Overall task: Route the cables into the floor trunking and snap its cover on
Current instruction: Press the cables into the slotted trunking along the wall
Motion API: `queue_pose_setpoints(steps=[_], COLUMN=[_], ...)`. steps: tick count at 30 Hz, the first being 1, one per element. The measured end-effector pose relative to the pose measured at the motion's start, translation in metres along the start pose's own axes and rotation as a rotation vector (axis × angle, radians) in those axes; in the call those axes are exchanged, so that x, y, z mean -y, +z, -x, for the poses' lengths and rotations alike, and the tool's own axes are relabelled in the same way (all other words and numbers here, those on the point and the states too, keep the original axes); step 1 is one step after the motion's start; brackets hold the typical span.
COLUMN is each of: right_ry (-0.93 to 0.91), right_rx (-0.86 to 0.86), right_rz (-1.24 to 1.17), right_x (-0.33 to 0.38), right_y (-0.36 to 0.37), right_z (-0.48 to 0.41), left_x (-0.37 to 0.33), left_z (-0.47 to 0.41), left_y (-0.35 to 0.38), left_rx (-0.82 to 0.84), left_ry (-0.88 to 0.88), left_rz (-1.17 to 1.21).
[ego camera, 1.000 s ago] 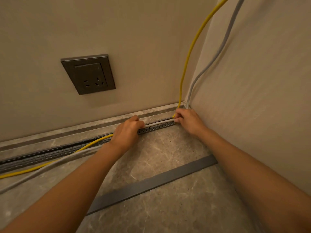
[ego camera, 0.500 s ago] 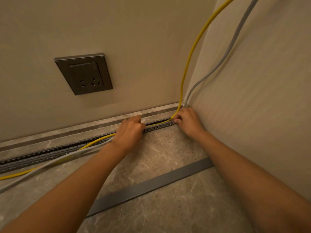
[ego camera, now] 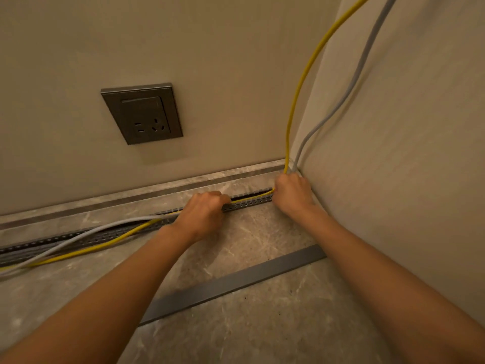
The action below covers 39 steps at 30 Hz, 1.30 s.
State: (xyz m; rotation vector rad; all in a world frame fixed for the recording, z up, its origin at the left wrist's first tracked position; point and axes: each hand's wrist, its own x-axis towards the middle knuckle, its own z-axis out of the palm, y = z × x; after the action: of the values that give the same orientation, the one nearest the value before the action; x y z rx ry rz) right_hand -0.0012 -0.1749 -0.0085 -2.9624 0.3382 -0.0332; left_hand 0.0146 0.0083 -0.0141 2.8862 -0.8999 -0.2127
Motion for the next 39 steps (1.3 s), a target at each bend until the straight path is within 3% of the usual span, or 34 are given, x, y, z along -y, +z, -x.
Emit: queue_pose_setpoints(steps=[8, 12, 17, 23, 26, 33, 36, 39], right_ry=[0.111, -0.016, -0.187, -0.317, -0.334, -0.278, -0.282, -0.275], right_rx=[-0.027, -0.03, 0.049, 0.107, 0.097, 0.043, 0.035, 0.0], right_rz=[-0.171, -0.185, -0.211, -0.254, -0.231, -0.215, -0.209, -0.214], right_x=[0.003, 0.02, 0.052, 0.099, 0.116, 0.125, 0.127, 0.127], right_y=[-0.011, -0.005, 0.006, 0.019, 0.024, 0.025, 0.027, 0.03], right_z=[0.034, 0.044, 0.051, 0.062, 0.063, 0.06, 0.06, 0.062], left_x=[-0.005, -0.003, 0.022, 0.066, 0.082, 0.098, 0.1, 0.101], left_z=[0.022, 0.031, 0.051, 0.091, 0.106, 0.112, 0.11, 0.108], left_y=[0.008, 0.004, -0.002, -0.006, -0.003, -0.011, -0.014, -0.013], left_rx=[-0.076, -0.159, -0.2, -0.071, -0.085, -0.058, -0.219, -0.263], left_ry=[-0.024, -0.039, -0.18, -0.281, -0.295, -0.191, -0.082, -0.033], left_rz=[0.363, 0.411, 0.321, 0.086, 0.026, -0.125, -0.167, -0.258])
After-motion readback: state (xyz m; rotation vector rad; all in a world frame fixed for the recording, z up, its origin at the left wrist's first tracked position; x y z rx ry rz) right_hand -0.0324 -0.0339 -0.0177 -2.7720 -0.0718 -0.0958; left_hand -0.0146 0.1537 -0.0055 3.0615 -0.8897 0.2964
